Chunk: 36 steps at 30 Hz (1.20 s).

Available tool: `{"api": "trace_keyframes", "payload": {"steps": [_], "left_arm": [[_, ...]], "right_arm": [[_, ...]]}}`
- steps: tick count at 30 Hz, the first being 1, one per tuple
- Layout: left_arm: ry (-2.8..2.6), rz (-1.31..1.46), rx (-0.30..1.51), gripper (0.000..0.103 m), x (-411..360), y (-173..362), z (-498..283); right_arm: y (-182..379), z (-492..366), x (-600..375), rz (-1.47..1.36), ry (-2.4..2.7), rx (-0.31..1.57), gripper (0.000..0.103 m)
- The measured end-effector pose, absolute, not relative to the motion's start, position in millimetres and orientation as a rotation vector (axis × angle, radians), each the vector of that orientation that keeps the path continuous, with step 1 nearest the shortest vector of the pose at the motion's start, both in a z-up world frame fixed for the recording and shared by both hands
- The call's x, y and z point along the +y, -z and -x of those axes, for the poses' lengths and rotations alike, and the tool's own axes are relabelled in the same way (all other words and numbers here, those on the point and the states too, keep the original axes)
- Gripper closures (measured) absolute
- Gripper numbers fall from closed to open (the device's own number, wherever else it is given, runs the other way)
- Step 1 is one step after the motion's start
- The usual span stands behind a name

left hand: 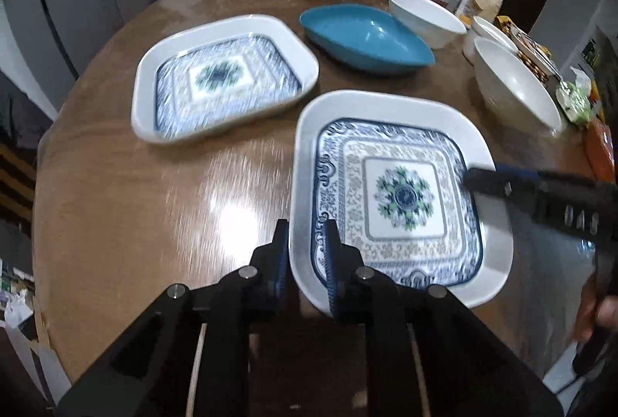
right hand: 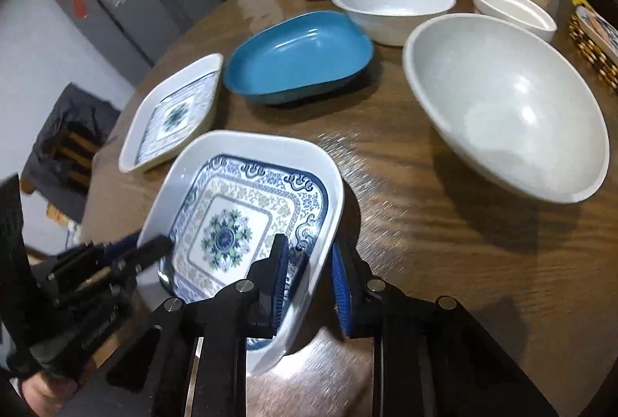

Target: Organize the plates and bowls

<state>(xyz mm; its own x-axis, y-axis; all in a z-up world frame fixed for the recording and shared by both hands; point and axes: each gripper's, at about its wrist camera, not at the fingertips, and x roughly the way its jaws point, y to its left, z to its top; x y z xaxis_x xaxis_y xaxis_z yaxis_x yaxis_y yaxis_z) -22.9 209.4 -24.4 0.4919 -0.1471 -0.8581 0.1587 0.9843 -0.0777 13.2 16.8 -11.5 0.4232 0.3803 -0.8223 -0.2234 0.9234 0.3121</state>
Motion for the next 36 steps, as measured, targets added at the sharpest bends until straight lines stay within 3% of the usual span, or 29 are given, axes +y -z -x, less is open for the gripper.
{"api": "trace_keyframes", "payload": {"steps": [4, 6, 7, 9, 11, 28, 34, 36], "left_arm": [[0.151, 0.001, 1.019, 0.084, 219.4, 23.7, 36.4], [0.122, 0.037, 1.008, 0.062, 229.8, 18.3, 32.7], [0.102, 0.059, 0.987, 0.056, 236.3, 13.1, 32.6], [0.055, 0.095, 0.922, 0.031, 251.4, -0.8, 31.9], [0.013, 0.112, 0.869, 0.026, 265.2, -11.7, 25.4], [-0.020, 0.237, 0.966, 0.032, 315.2, 7.4, -63.6], [-0.011, 0.250, 1.010, 0.056, 320.1, 19.3, -73.6], [-0.007, 0.235, 1.005, 0.070, 318.9, 19.0, -74.2]], "right_arm": [[12.3, -14.9, 28.4, -0.127, -0.390, 1.066, 0.077], [4.0, -17.3, 24.9, -0.148, -0.370, 1.045, 0.073], [-0.8, -16.8, 23.7, -0.160, -0.377, 1.033, 0.069], [-11.7, -19.9, 23.1, -0.171, -0.390, 1.018, 0.050], [-19.8, -25.8, 28.1, -0.177, -0.417, 1.008, 0.045], [2.5, -119.2, 123.5, -0.181, -0.466, 1.109, 0.045], [8.9, -129.8, 141.9, -0.101, -0.430, 1.109, 0.047], [9.8, -131.9, 150.4, -0.075, -0.434, 1.105, 0.061]]}}
